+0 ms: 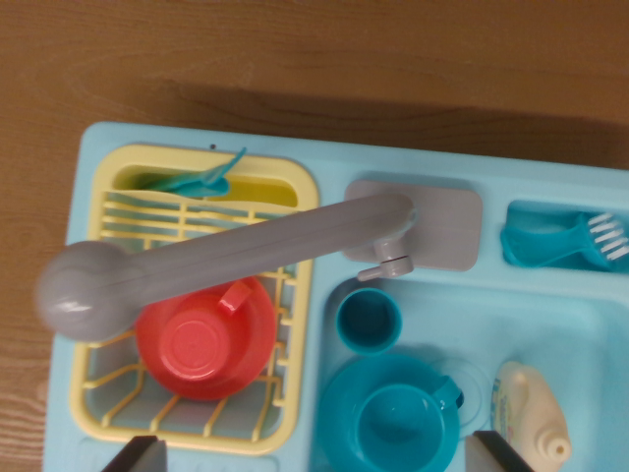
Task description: Pick detergent from the sink
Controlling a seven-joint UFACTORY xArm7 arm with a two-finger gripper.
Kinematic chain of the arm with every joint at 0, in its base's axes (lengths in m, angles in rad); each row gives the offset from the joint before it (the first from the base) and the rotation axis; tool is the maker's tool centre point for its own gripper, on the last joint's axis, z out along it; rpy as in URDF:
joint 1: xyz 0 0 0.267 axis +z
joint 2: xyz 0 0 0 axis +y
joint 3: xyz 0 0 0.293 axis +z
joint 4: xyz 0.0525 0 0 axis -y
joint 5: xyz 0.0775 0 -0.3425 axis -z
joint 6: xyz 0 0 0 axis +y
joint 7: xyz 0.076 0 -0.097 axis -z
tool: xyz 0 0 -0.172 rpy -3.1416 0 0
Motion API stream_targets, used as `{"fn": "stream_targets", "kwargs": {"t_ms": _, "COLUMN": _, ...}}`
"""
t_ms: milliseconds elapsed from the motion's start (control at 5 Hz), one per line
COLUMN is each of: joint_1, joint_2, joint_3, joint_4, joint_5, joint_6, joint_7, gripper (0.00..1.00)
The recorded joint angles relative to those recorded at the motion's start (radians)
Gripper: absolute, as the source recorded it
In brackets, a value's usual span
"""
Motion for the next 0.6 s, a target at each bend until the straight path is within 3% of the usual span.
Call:
{"fn": "stream_targets", "kwargs": {"t_ms": 200, "joint_1": 0.0000, "joint_2": 0.000, "joint_3": 0.000, "joint_4": 0.000, "joint_5": 0.0000, "joint_6": 0.000, "joint_7": 0.000, "gripper": 0.00}}
{"fn": "stream_targets", "kwargs": {"t_ms": 400, "joint_1": -0.0060, "joint_2": 0.007, "joint_3": -0.008, "joint_4": -0.029, "joint_5": 0.0027, "joint_6": -0.034, "joint_7": -0.015, "gripper": 0.00}}
{"fn": "stream_targets", "kwargs": {"t_ms": 600, "joint_1": -0.0060, "joint_2": 0.007, "joint_3": -0.008, "joint_4": -0.029, "joint_5": 0.0027, "joint_6": -0.034, "joint_7": -0.015, "gripper": 0.00}}
